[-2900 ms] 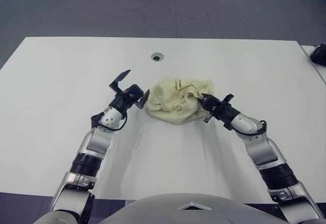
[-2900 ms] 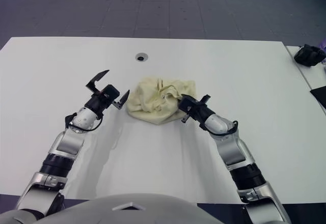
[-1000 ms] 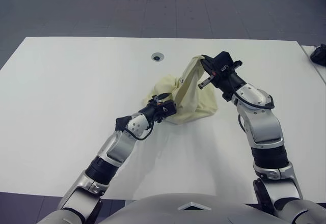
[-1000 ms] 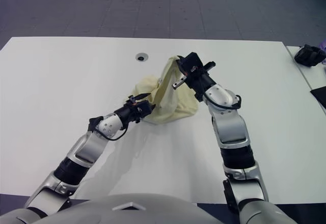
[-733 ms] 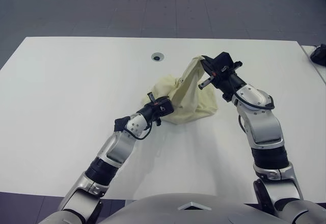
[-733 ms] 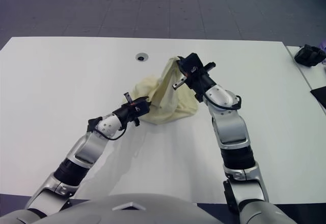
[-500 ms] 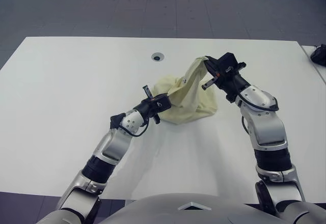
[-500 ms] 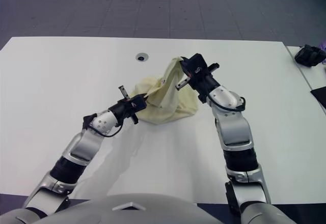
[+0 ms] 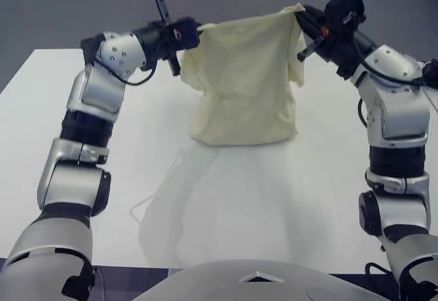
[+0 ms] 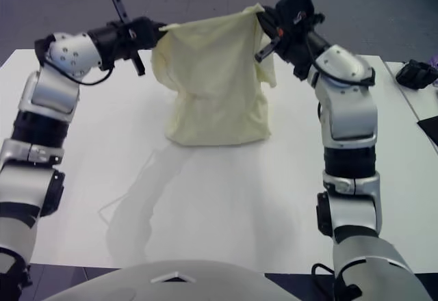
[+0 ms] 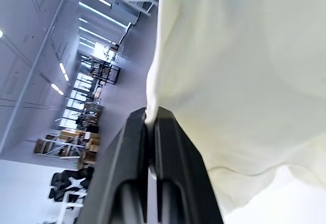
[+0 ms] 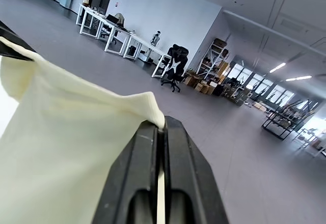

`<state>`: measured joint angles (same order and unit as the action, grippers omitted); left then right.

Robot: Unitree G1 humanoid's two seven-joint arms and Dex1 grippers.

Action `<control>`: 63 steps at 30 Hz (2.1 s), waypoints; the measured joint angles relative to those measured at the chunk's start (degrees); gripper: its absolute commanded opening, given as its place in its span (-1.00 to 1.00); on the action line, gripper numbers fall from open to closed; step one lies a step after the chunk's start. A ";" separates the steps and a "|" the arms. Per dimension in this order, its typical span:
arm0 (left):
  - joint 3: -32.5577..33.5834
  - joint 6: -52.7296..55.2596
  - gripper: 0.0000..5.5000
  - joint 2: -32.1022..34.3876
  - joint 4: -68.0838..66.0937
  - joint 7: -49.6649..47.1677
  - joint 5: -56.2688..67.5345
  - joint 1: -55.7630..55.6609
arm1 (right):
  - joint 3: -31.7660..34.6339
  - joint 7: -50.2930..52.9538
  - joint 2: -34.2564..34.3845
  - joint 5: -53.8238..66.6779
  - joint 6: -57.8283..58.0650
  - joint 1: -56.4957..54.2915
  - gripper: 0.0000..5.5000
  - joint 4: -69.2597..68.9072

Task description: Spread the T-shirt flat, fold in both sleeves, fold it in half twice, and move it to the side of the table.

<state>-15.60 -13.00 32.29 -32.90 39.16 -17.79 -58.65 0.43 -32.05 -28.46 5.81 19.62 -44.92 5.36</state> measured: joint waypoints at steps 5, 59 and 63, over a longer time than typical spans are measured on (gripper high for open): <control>-5.01 -5.65 -0.99 -2.32 -23.26 -9.09 -8.01 -15.60 | -2.70 -0.04 -0.02 -5.35 -12.64 -14.09 -1.00 22.91; 14.40 20.76 -0.39 38.96 81.81 28.25 37.02 72.29 | 22.78 -49.93 -40.39 25.78 17.43 71.88 -0.44 -51.26; 22.66 28.99 -0.12 38.20 72.45 31.18 53.14 62.03 | 24.90 -47.93 -41.44 35.38 23.43 58.24 -0.18 -43.35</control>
<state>7.06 15.99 70.49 39.55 70.35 35.35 3.38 25.33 -79.99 -69.90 41.19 43.04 13.31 -37.98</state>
